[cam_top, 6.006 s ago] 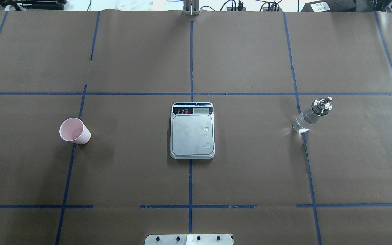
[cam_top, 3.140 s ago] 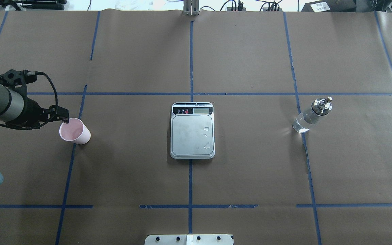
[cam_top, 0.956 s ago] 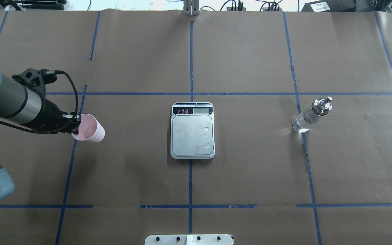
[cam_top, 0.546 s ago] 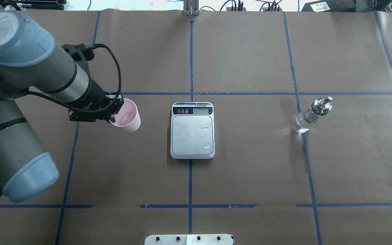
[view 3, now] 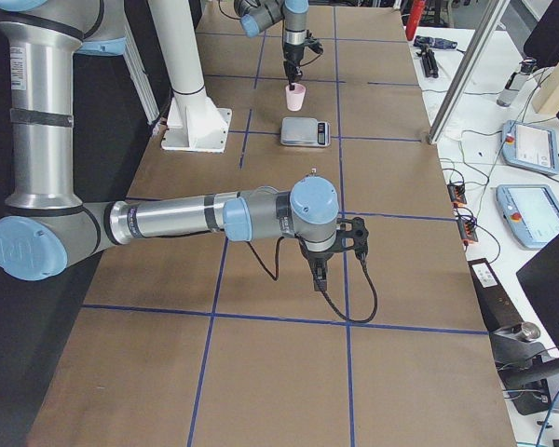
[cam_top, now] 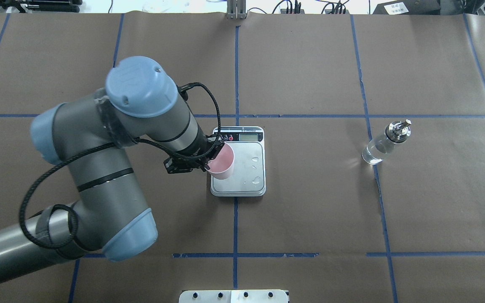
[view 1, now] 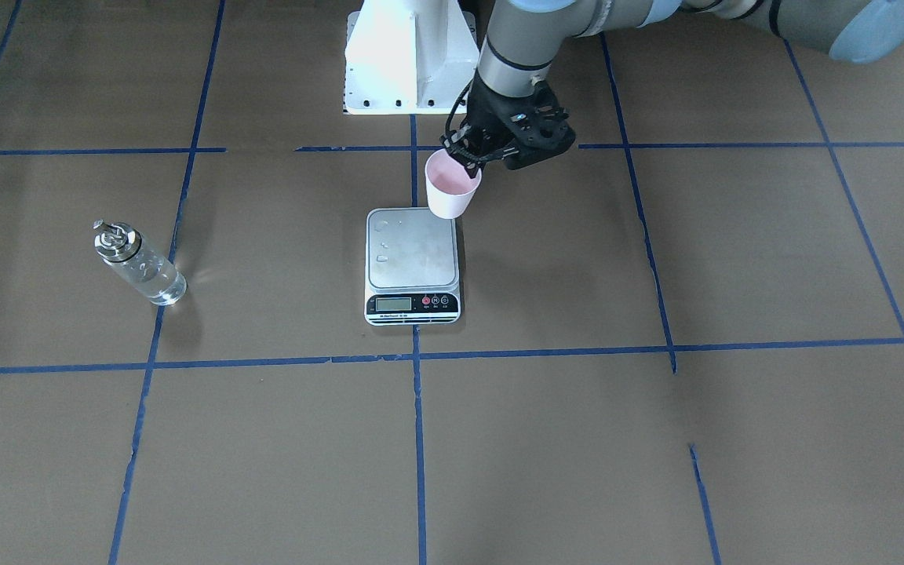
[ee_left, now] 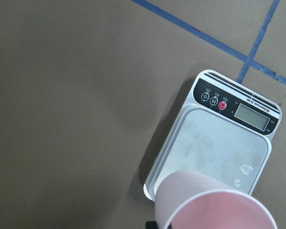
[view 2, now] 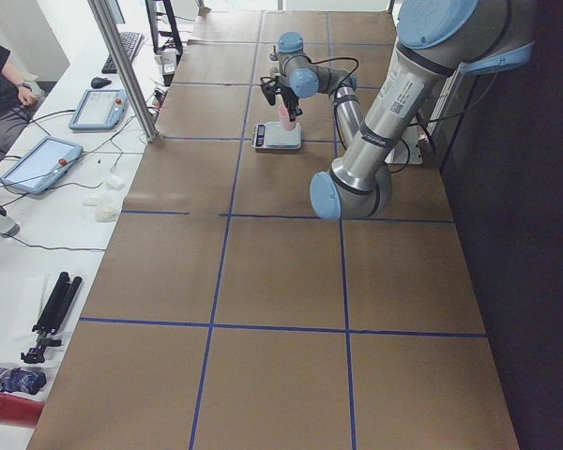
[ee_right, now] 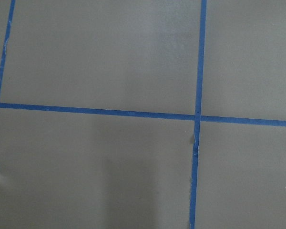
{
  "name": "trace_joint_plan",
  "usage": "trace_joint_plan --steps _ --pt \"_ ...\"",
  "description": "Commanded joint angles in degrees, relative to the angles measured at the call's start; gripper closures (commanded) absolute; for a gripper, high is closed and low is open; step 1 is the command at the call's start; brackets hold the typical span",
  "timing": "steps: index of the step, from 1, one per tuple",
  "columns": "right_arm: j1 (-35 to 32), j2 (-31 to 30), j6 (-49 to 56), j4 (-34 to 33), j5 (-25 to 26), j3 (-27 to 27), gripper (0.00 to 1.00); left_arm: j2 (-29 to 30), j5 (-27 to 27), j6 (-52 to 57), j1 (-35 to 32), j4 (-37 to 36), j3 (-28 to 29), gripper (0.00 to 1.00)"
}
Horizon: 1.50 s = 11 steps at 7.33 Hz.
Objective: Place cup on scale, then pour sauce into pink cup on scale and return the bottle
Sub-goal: 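Carry the pink cup onto the scale and release it with the left gripper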
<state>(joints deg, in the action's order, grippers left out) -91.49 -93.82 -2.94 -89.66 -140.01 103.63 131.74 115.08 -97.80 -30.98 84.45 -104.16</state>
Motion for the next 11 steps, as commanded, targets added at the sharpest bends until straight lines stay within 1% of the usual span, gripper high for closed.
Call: trace_joint_plan --steps 1,4,9,11 --pt "0.0 0.0 0.0 -0.1 -0.1 0.7 0.00 3.7 -1.3 -1.3 0.9 2.7 6.7 1.00" --pt "0.0 0.0 0.0 -0.1 -0.1 1.0 0.00 4.0 -1.3 -1.2 0.9 4.7 9.0 1.00" --pt "0.0 0.0 0.0 -0.1 0.1 1.0 0.00 3.9 -1.3 -1.0 0.9 4.8 9.3 1.00" --pt "0.0 0.0 0.0 -0.1 0.1 1.0 0.00 3.8 -1.3 -0.7 0.8 6.1 9.9 1.00"
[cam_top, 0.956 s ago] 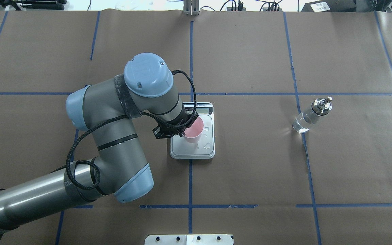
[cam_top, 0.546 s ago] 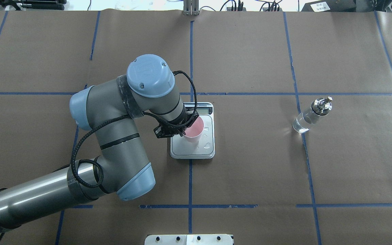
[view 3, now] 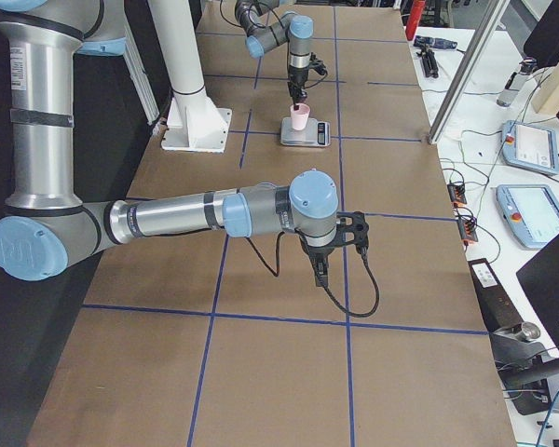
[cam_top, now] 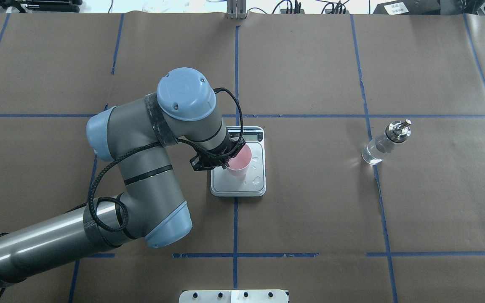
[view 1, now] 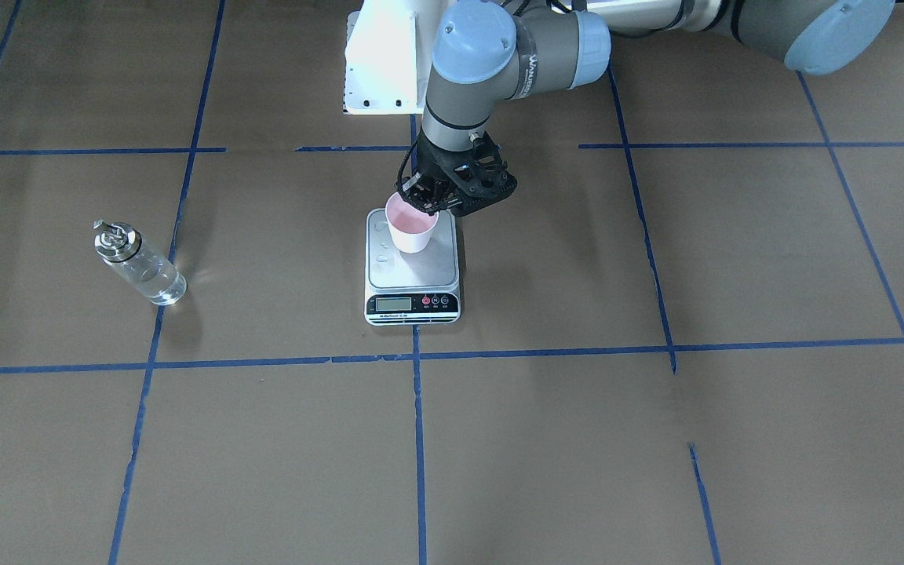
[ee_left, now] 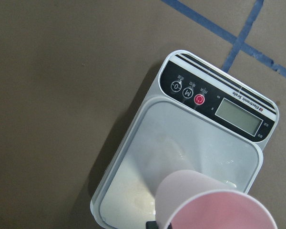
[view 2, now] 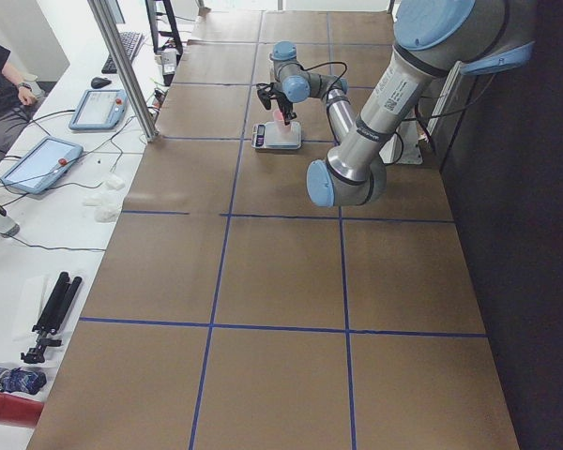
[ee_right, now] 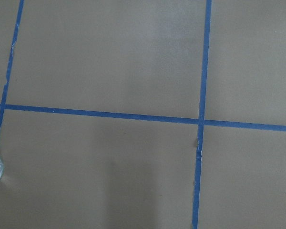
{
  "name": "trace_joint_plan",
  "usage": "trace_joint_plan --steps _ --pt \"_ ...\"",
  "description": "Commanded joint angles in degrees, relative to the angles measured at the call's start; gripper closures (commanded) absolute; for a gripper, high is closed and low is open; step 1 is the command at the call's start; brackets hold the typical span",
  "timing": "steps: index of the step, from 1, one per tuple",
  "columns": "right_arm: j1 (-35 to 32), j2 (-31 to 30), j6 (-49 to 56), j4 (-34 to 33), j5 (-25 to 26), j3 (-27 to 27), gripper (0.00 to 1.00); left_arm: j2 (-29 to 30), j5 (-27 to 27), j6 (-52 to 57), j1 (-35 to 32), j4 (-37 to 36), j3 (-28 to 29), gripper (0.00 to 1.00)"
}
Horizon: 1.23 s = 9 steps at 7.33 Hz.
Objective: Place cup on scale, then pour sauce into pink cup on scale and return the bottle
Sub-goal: 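Carry the pink cup onto the scale and release it with the left gripper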
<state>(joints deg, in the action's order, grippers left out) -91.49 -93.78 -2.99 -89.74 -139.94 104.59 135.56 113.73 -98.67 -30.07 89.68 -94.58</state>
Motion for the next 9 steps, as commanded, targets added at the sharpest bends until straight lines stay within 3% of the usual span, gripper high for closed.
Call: trace_joint_plan --steps 1,2,3,5,6,7,8,9 --pt "0.0 0.0 0.0 0.0 0.0 0.0 0.00 0.0 0.0 0.1 -0.1 0.9 0.5 1.00" --pt "0.1 0.0 0.0 0.0 0.0 0.0 0.00 0.0 0.0 0.1 -0.1 1.4 0.6 1.00" --pt "0.0 0.0 0.0 0.0 0.0 0.0 0.00 -0.2 0.0 0.1 -0.1 1.8 1.1 0.88" --pt "0.1 0.0 0.0 0.0 0.0 0.0 0.00 -0.2 0.0 0.1 -0.1 2.5 1.2 0.45" --pt "0.0 0.0 0.0 0.0 -0.1 0.0 0.00 -0.2 0.0 0.1 -0.2 2.5 1.0 0.35" --pt "0.0 0.1 0.0 -0.1 -0.1 0.0 0.00 -0.3 -0.3 0.3 -0.4 2.4 0.5 0.09" --pt "0.0 0.1 -0.1 -0.3 -0.2 0.3 0.00 -0.5 -0.2 1.1 -1.1 2.1 -1.3 0.00" --pt "0.0 -0.8 -1.0 -2.3 -0.2 3.9 0.00 -0.6 -0.1 2.6 -1.8 0.2 -3.5 0.00"
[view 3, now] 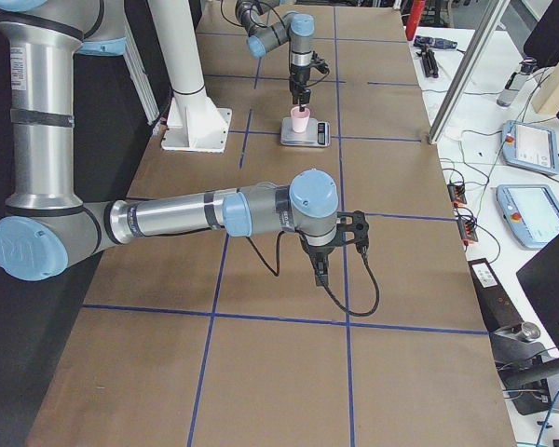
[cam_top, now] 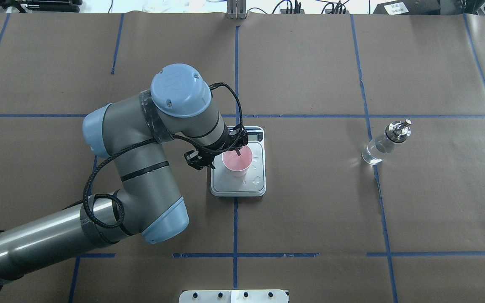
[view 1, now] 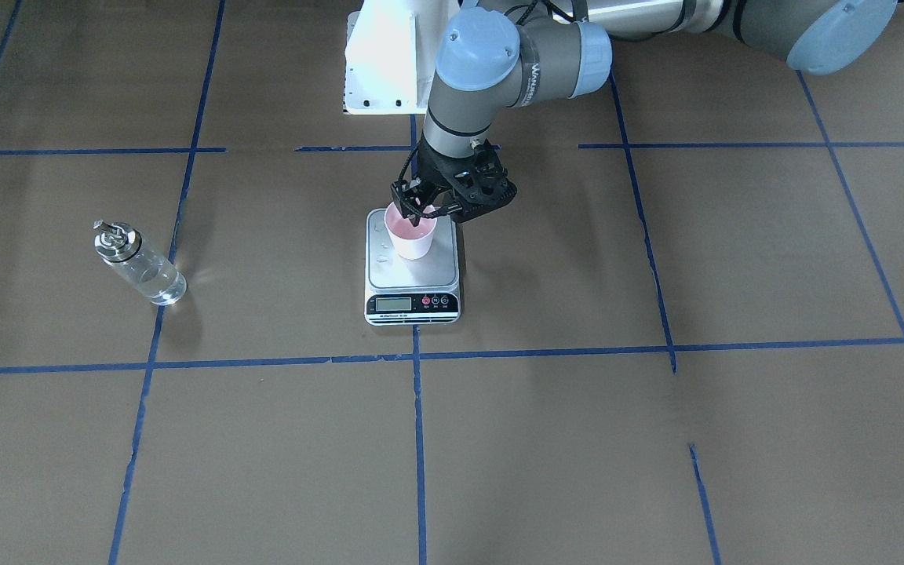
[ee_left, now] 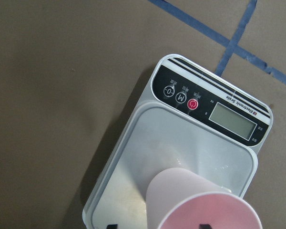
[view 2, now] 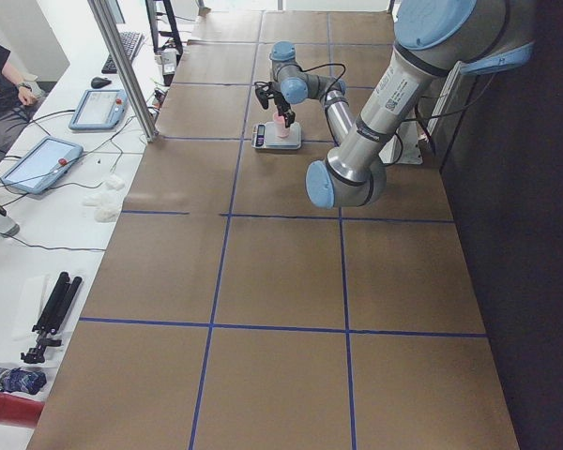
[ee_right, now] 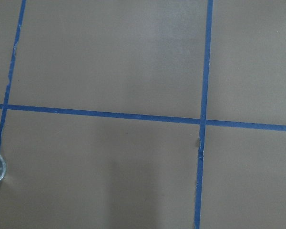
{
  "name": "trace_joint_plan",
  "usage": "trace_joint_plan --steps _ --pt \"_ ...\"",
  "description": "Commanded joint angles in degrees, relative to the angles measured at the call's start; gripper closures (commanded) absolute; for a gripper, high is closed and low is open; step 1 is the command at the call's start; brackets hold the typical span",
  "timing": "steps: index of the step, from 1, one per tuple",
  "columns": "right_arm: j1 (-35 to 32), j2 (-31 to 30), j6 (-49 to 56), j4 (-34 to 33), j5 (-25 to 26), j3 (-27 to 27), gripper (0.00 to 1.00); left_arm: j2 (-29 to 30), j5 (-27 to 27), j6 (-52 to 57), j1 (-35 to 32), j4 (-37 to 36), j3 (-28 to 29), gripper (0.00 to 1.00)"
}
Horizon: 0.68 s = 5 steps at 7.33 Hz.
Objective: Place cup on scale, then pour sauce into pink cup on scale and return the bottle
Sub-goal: 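Carry the pink cup onto the scale and release it with the left gripper, then withdraw the left gripper while the right gripper approaches the glass bottle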
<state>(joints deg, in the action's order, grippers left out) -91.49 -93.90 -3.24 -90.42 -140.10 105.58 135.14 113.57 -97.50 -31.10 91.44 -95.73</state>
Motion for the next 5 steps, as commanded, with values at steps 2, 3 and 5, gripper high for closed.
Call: trace_joint_plan --steps 2,3,5 --pt "3.6 -1.4 -9.4 -15.2 0.6 19.1 0.00 -0.2 0.3 5.1 -2.3 -6.7 -5.9 0.00" --pt "9.7 -1.5 -22.0 -15.8 1.1 25.8 0.00 -0.6 0.6 7.8 -3.5 -8.9 -7.8 0.00" --pt "21.3 -0.8 -42.2 -13.4 5.2 32.6 0.00 -5.7 1.3 13.5 -7.5 -9.6 -13.9 0.00"
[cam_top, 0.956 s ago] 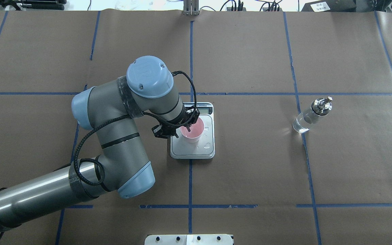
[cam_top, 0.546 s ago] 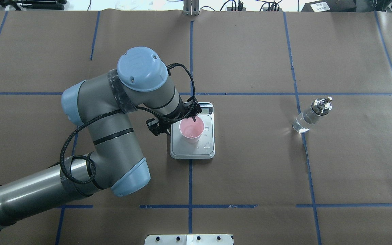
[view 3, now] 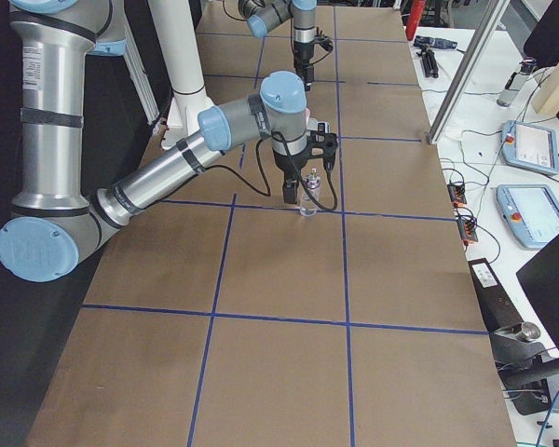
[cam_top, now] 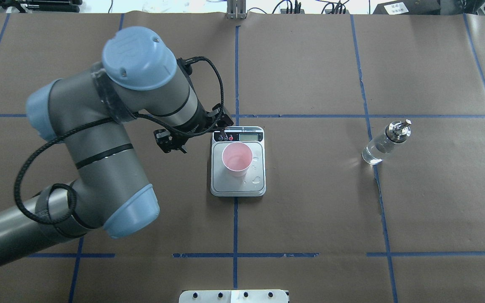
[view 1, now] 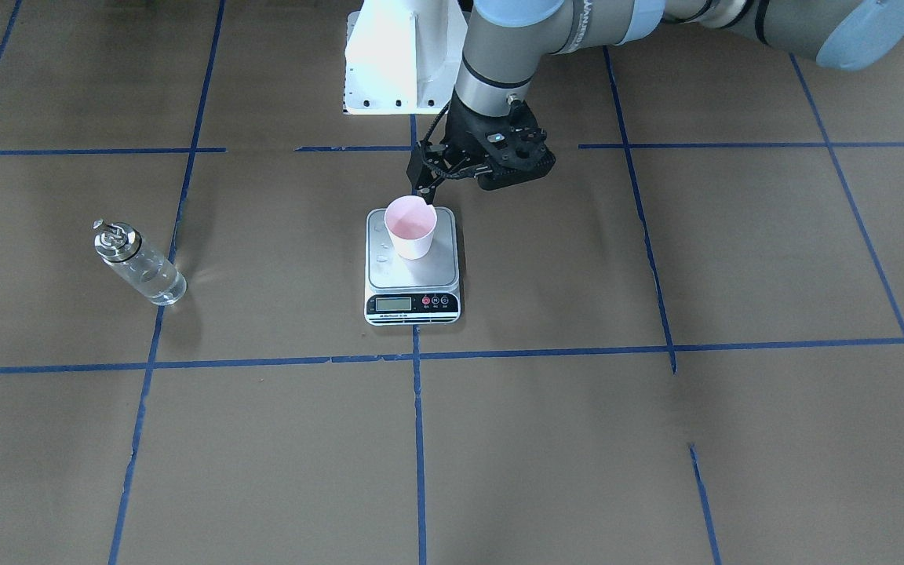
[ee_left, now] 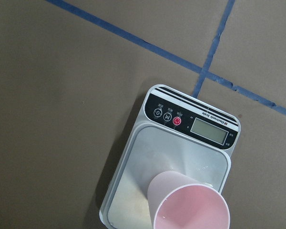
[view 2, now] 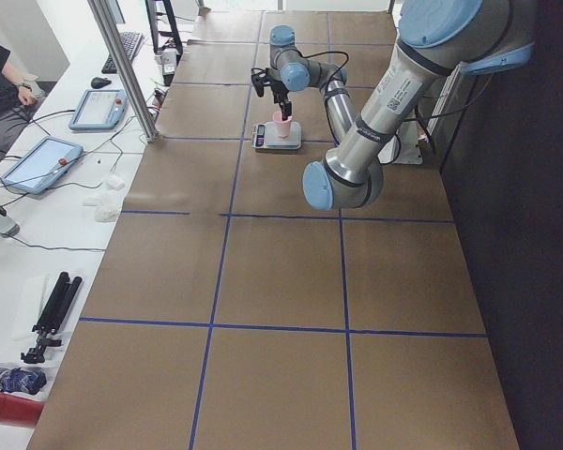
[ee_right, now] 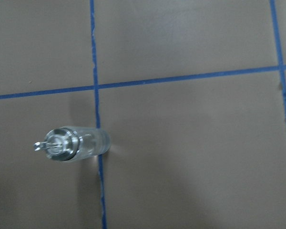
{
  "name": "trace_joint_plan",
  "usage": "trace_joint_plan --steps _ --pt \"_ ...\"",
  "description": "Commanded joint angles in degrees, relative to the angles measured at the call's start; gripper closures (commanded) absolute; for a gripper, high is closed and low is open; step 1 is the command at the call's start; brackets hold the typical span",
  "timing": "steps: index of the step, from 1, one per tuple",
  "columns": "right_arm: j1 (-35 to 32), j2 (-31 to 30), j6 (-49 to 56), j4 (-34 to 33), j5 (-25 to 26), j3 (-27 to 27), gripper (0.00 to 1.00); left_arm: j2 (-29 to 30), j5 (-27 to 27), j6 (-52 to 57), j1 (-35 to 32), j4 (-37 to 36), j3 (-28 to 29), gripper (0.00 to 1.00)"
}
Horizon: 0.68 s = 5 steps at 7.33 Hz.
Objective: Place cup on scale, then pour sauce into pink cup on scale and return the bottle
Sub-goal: 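Withdraw the left gripper while the right gripper approaches the glass bottle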
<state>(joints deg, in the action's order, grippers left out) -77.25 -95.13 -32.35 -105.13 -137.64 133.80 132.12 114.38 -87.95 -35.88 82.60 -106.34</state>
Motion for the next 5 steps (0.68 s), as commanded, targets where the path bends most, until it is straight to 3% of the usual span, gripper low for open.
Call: trace_joint_plan --steps 1,3,5 --pt "12.9 0.3 -22.8 8.0 7.4 4.9 0.00 -4.1 6.1 11.2 -6.3 -2.7 -3.9 0.00" --pt "24.7 -0.1 -33.0 16.2 18.7 5.0 0.00 -10.1 8.1 24.1 -13.0 -5.4 -8.9 0.00" --pt "36.8 -1.8 -39.6 23.9 34.3 5.1 0.00 -11.0 8.1 38.5 -18.1 -10.2 -9.1 0.00"
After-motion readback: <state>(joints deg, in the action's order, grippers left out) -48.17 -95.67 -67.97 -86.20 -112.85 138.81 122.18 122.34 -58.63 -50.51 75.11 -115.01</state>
